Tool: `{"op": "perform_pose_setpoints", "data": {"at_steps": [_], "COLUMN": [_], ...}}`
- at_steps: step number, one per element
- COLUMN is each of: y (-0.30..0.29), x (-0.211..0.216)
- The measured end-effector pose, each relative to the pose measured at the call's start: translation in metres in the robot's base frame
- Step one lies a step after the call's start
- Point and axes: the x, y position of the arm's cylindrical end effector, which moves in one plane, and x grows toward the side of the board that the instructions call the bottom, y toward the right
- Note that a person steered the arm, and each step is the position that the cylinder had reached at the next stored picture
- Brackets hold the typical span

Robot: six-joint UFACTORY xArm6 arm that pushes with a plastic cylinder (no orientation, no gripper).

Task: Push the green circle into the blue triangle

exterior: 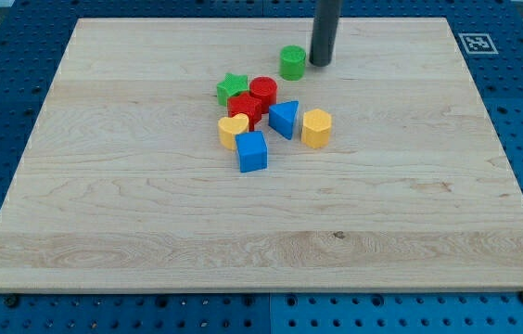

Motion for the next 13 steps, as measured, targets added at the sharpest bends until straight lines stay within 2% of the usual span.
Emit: {"op": "perform_pose_setpoints", "data": {"at_steps": [2,4,5,6,7,8,9,10,12,13], "y": [-0.07,-0.104,-0.067,-0.001,0.009,0.014,0.009,-0.005,-0.041,-0.046], "x": [-0.013,-0.013,0.002,0.026,0.039,0.031,0.048,0.065,0.06,0.071]}}
